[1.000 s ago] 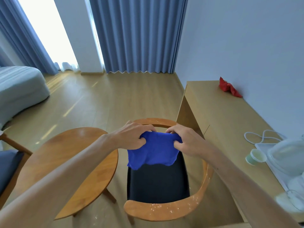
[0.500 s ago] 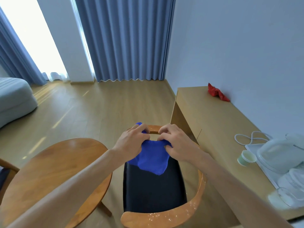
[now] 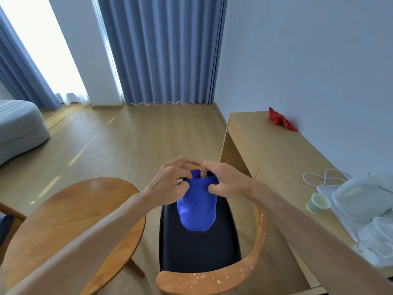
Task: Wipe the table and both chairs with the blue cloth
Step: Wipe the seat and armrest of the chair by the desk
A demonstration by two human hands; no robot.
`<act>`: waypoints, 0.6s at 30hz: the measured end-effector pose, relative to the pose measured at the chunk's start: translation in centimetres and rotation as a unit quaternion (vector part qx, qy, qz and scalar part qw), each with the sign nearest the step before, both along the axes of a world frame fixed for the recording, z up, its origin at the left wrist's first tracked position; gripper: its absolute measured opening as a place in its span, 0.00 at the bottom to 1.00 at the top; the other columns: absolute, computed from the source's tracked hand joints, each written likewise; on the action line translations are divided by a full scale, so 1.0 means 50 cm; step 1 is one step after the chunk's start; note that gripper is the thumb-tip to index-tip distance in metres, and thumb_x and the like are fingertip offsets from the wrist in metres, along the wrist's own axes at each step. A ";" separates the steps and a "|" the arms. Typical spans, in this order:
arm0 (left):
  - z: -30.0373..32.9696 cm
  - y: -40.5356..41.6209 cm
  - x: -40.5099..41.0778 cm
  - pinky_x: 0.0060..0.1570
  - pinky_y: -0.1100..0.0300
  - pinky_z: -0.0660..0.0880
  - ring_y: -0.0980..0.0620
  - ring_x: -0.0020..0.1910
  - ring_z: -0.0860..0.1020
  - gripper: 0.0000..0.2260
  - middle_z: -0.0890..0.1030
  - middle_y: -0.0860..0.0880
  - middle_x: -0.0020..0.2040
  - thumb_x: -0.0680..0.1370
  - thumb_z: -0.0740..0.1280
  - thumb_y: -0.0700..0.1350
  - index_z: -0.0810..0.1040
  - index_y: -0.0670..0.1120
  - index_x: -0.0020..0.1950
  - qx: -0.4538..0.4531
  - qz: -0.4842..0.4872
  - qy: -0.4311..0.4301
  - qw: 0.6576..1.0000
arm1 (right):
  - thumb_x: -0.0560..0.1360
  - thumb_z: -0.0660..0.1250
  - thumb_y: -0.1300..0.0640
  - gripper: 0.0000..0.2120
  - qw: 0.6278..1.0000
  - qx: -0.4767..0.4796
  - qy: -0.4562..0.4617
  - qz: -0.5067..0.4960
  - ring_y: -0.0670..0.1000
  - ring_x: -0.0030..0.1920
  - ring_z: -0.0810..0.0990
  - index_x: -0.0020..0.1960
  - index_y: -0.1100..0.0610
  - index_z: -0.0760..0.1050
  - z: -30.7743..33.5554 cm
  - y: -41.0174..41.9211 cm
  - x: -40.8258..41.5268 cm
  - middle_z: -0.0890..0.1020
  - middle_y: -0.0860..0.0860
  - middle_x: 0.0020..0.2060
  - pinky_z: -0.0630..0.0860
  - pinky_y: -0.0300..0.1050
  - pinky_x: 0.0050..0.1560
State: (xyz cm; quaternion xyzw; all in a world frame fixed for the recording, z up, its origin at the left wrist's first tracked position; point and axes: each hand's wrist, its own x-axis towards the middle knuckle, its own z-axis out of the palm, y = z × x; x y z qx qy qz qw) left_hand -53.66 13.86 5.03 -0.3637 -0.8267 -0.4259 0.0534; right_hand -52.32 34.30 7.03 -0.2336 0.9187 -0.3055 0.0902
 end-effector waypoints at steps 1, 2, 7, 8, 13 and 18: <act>-0.005 -0.003 0.003 0.49 0.60 0.77 0.60 0.56 0.77 0.13 0.75 0.53 0.61 0.65 0.59 0.35 0.82 0.39 0.41 0.022 0.021 -0.029 0.999 | 0.67 0.62 0.62 0.13 1.000 -0.026 0.002 -0.011 0.48 0.37 0.74 0.41 0.44 0.67 0.000 0.001 0.002 0.75 0.46 0.38 0.72 0.51 0.39; -0.010 -0.004 0.007 0.50 0.57 0.79 0.57 0.57 0.77 0.11 0.73 0.53 0.64 0.65 0.61 0.37 0.79 0.41 0.43 0.042 0.037 -0.060 0.997 | 0.69 0.62 0.63 0.13 0.998 -0.059 0.000 -0.019 0.49 0.37 0.74 0.43 0.45 0.68 0.001 0.000 0.004 0.76 0.46 0.38 0.73 0.50 0.40; -0.025 0.016 0.033 0.48 0.47 0.80 0.48 0.52 0.79 0.25 0.74 0.53 0.60 0.64 0.75 0.51 0.65 0.58 0.56 0.116 0.084 -0.131 0.981 | 0.75 0.62 0.68 0.11 0.985 -0.168 -0.001 -0.034 0.44 0.39 0.76 0.50 0.54 0.71 0.013 -0.010 0.022 0.78 0.47 0.42 0.75 0.40 0.40; -0.021 0.019 0.033 0.48 0.50 0.81 0.49 0.51 0.80 0.29 0.75 0.53 0.59 0.65 0.75 0.49 0.63 0.61 0.58 0.134 0.086 -0.154 0.975 | 0.75 0.62 0.69 0.11 0.983 -0.181 -0.001 -0.039 0.44 0.40 0.76 0.51 0.55 0.72 0.010 -0.010 0.027 0.78 0.47 0.43 0.75 0.39 0.41; -0.039 0.022 0.029 0.46 0.62 0.77 0.58 0.49 0.78 0.23 0.78 0.56 0.50 0.68 0.75 0.46 0.71 0.50 0.60 0.066 0.092 -0.149 0.982 | 0.75 0.67 0.68 0.24 0.936 -0.324 -0.058 -0.127 0.49 0.53 0.80 0.66 0.51 0.67 -0.051 -0.012 0.067 0.78 0.53 0.55 0.78 0.43 0.53; -0.112 0.026 0.050 0.46 0.59 0.79 0.54 0.50 0.79 0.18 0.78 0.56 0.49 0.71 0.74 0.41 0.72 0.51 0.56 0.093 0.115 -0.221 0.964 | 0.71 0.74 0.58 0.28 0.927 -0.300 -0.156 -0.161 0.45 0.58 0.78 0.66 0.49 0.67 -0.166 -0.022 0.124 0.78 0.47 0.59 0.78 0.42 0.56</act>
